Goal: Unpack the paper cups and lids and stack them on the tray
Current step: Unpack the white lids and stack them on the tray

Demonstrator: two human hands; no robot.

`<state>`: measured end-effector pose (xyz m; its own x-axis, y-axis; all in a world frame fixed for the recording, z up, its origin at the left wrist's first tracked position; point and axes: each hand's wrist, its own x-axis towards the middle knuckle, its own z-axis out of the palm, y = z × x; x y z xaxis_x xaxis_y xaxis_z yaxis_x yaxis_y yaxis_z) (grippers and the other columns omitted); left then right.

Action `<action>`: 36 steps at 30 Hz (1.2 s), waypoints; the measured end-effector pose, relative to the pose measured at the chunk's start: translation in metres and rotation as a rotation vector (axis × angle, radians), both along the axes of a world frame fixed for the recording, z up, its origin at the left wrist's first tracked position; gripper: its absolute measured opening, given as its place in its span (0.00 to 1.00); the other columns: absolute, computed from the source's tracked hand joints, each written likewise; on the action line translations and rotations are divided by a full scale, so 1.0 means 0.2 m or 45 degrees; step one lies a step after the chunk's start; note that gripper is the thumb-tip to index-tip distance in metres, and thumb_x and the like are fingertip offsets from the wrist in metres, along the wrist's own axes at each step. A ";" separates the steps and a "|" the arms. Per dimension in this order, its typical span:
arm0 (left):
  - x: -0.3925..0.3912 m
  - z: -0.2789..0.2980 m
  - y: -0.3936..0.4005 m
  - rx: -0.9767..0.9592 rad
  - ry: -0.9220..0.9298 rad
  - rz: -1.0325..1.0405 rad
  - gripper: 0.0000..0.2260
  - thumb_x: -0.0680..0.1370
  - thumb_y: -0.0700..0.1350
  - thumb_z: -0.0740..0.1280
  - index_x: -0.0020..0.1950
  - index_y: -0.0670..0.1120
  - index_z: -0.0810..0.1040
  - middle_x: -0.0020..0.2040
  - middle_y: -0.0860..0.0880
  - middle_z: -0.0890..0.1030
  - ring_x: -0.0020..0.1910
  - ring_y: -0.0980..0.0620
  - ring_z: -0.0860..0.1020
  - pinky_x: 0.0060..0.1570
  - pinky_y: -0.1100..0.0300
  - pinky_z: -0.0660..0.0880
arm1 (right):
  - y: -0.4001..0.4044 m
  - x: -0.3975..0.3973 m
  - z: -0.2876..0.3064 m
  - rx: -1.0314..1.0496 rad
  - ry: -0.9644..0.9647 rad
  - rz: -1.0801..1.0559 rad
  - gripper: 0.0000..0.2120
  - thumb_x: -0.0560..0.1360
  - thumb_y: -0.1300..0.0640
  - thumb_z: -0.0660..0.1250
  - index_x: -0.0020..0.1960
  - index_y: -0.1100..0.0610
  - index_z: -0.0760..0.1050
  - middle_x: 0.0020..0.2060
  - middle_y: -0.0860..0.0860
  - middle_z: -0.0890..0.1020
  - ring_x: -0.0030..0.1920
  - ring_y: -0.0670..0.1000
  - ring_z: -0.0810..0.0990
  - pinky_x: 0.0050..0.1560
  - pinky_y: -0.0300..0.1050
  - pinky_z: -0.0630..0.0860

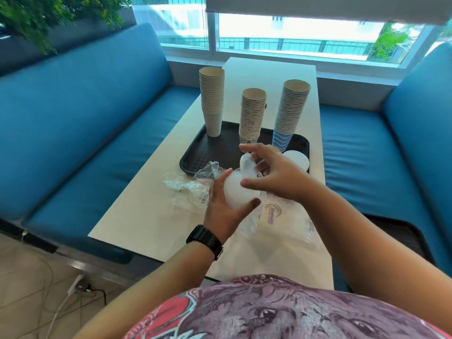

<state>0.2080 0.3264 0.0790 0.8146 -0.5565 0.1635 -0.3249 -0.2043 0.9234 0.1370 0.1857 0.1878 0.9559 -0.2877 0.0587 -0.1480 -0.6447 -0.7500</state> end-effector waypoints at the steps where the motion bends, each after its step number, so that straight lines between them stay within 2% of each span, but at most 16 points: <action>1: 0.00 0.00 0.00 0.006 -0.007 -0.001 0.39 0.65 0.59 0.79 0.71 0.57 0.63 0.70 0.51 0.69 0.64 0.56 0.69 0.53 0.81 0.63 | -0.01 -0.01 0.00 0.103 -0.029 -0.011 0.30 0.69 0.48 0.76 0.66 0.36 0.66 0.61 0.47 0.71 0.53 0.43 0.76 0.52 0.34 0.74; 2: 0.00 0.00 0.00 0.011 -0.017 -0.003 0.39 0.66 0.56 0.79 0.72 0.55 0.64 0.70 0.51 0.68 0.64 0.55 0.69 0.52 0.83 0.62 | -0.02 -0.01 -0.01 0.210 -0.055 -0.021 0.29 0.69 0.47 0.76 0.64 0.34 0.66 0.61 0.48 0.71 0.53 0.44 0.77 0.52 0.34 0.75; 4: 0.00 0.01 0.01 0.001 -0.016 -0.014 0.40 0.65 0.59 0.79 0.72 0.56 0.63 0.70 0.51 0.68 0.65 0.54 0.70 0.54 0.80 0.64 | -0.02 -0.03 -0.03 0.385 -0.094 -0.035 0.27 0.66 0.47 0.75 0.61 0.36 0.67 0.60 0.50 0.72 0.55 0.47 0.77 0.54 0.40 0.78; 6: -0.02 0.02 0.01 -0.030 0.026 -0.010 0.41 0.61 0.65 0.75 0.70 0.61 0.62 0.69 0.52 0.69 0.65 0.53 0.71 0.59 0.69 0.70 | -0.03 -0.05 -0.07 0.498 -0.116 -0.040 0.27 0.64 0.50 0.75 0.59 0.43 0.68 0.58 0.52 0.73 0.56 0.52 0.77 0.59 0.47 0.78; 9: -0.03 0.04 0.01 -0.067 0.064 0.009 0.39 0.61 0.65 0.74 0.68 0.64 0.61 0.68 0.54 0.69 0.66 0.51 0.72 0.64 0.56 0.73 | -0.04 -0.08 -0.11 0.563 -0.074 -0.038 0.28 0.63 0.52 0.75 0.58 0.50 0.67 0.57 0.53 0.74 0.57 0.54 0.77 0.60 0.49 0.77; 12: -0.02 0.04 0.01 -0.066 0.065 0.017 0.39 0.61 0.66 0.74 0.68 0.65 0.60 0.67 0.55 0.69 0.66 0.51 0.72 0.66 0.50 0.73 | -0.08 -0.09 -0.12 0.406 0.035 -0.015 0.27 0.64 0.51 0.77 0.57 0.49 0.68 0.57 0.51 0.76 0.57 0.51 0.77 0.58 0.44 0.77; 15: -0.04 0.04 0.00 -0.052 0.070 0.024 0.40 0.59 0.70 0.72 0.68 0.64 0.60 0.68 0.55 0.69 0.66 0.51 0.71 0.66 0.52 0.73 | -0.10 -0.10 -0.11 0.244 0.134 0.022 0.28 0.66 0.51 0.79 0.60 0.47 0.68 0.56 0.46 0.75 0.58 0.45 0.76 0.53 0.34 0.74; 19: -0.06 0.03 -0.01 -0.031 0.069 0.013 0.42 0.58 0.70 0.72 0.68 0.64 0.61 0.69 0.54 0.69 0.67 0.51 0.71 0.66 0.52 0.72 | -0.10 -0.10 -0.11 0.071 0.207 0.023 0.29 0.69 0.49 0.77 0.64 0.46 0.68 0.59 0.46 0.74 0.58 0.45 0.74 0.54 0.34 0.71; 22: -0.06 0.01 -0.03 -0.036 0.073 0.012 0.42 0.58 0.67 0.73 0.69 0.63 0.62 0.69 0.51 0.70 0.66 0.51 0.71 0.66 0.51 0.72 | -0.13 -0.10 -0.12 -0.001 0.184 -0.009 0.25 0.70 0.48 0.75 0.64 0.47 0.69 0.58 0.47 0.74 0.56 0.46 0.74 0.48 0.31 0.68; 24: -0.06 0.00 -0.03 -0.044 0.068 0.022 0.42 0.58 0.66 0.74 0.68 0.62 0.63 0.69 0.51 0.70 0.66 0.50 0.71 0.66 0.52 0.72 | -0.18 -0.10 -0.12 -0.037 0.110 -0.099 0.23 0.70 0.47 0.74 0.62 0.46 0.71 0.57 0.47 0.74 0.55 0.47 0.75 0.49 0.35 0.71; 26: -0.06 -0.01 -0.04 -0.048 0.069 0.037 0.41 0.58 0.66 0.74 0.68 0.62 0.63 0.69 0.51 0.70 0.66 0.50 0.71 0.67 0.51 0.71 | -0.29 -0.10 -0.13 -0.127 0.063 -0.262 0.23 0.68 0.45 0.74 0.61 0.45 0.72 0.57 0.49 0.73 0.55 0.50 0.74 0.54 0.45 0.74; 28: -0.06 -0.03 -0.04 -0.039 0.071 0.049 0.41 0.59 0.66 0.74 0.69 0.62 0.64 0.69 0.51 0.70 0.67 0.50 0.71 0.67 0.49 0.71 | -0.42 -0.08 -0.16 -0.295 0.110 -0.446 0.24 0.69 0.43 0.72 0.62 0.45 0.72 0.58 0.52 0.72 0.59 0.54 0.72 0.60 0.53 0.72; 31: -0.06 -0.04 -0.04 -0.024 0.087 0.059 0.42 0.58 0.66 0.75 0.70 0.60 0.65 0.69 0.52 0.70 0.67 0.50 0.71 0.68 0.48 0.70 | -0.56 -0.06 -0.21 -0.452 0.305 -0.589 0.24 0.70 0.44 0.68 0.65 0.46 0.72 0.62 0.57 0.72 0.65 0.59 0.68 0.66 0.57 0.67; 34: -0.07 -0.03 -0.03 -0.020 0.096 0.065 0.42 0.58 0.66 0.74 0.70 0.60 0.65 0.69 0.52 0.70 0.67 0.50 0.71 0.68 0.50 0.70 | -0.61 -0.03 -0.27 -0.514 0.481 -0.573 0.25 0.72 0.43 0.67 0.68 0.44 0.71 0.65 0.58 0.70 0.67 0.60 0.66 0.66 0.56 0.65; 36: -0.06 -0.02 -0.03 -0.013 0.094 0.070 0.42 0.58 0.65 0.74 0.69 0.61 0.64 0.69 0.51 0.70 0.67 0.50 0.71 0.68 0.51 0.70 | -0.62 0.00 -0.29 -0.554 0.508 -0.568 0.25 0.72 0.41 0.67 0.68 0.43 0.70 0.67 0.57 0.69 0.68 0.60 0.66 0.66 0.56 0.65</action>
